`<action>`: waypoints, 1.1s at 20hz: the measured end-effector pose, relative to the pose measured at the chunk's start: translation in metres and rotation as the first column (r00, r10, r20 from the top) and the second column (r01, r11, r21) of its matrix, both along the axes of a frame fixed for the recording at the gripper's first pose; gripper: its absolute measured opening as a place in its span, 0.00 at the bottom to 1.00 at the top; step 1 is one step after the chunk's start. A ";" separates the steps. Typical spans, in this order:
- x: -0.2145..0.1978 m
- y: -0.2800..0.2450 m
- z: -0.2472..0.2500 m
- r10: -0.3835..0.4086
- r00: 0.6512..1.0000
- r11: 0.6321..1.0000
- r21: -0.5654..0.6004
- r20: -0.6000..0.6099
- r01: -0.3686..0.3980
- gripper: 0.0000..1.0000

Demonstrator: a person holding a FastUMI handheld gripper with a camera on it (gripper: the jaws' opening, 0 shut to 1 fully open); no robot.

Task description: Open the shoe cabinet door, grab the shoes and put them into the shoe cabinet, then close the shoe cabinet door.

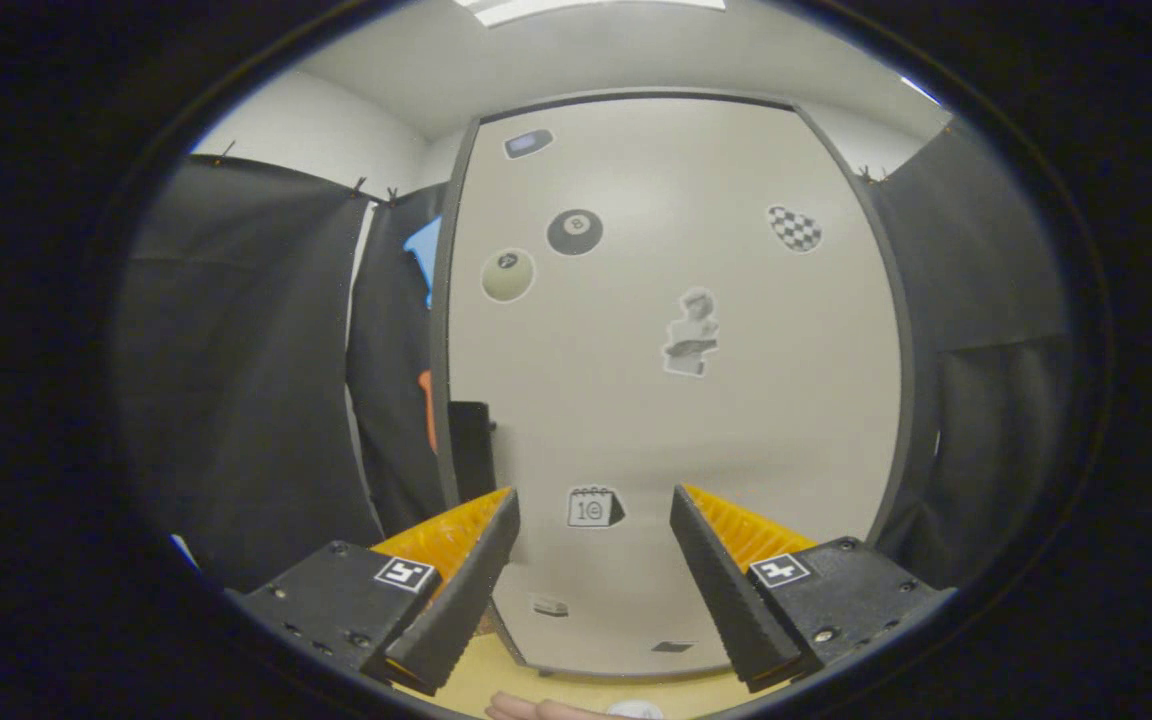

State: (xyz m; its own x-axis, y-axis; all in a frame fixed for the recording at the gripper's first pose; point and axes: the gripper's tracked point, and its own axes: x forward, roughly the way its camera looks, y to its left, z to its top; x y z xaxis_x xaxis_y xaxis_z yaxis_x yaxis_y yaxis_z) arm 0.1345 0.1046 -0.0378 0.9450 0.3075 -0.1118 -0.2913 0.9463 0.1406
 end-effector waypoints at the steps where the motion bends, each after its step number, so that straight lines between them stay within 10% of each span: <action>1: -0.001 0.013 0.003 0.035 0.999 0.999 0.023 0.000 -0.035 1.00; 7: 0.017 0.060 -0.009 0.045 0.999 0.998 -0.033 -0.018 -0.045 0.99; 12: 0.038 0.067 -0.035 -0.054 0.995 0.996 -0.076 -0.079 0.048 0.76; 15: 0.042 0.070 -0.032 -0.070 0.994 0.997 -0.041 -0.078 0.067 0.43; 22: 0.032 0.063 -0.033 -0.088 0.990 0.994 -0.074 -0.108 0.081 0.33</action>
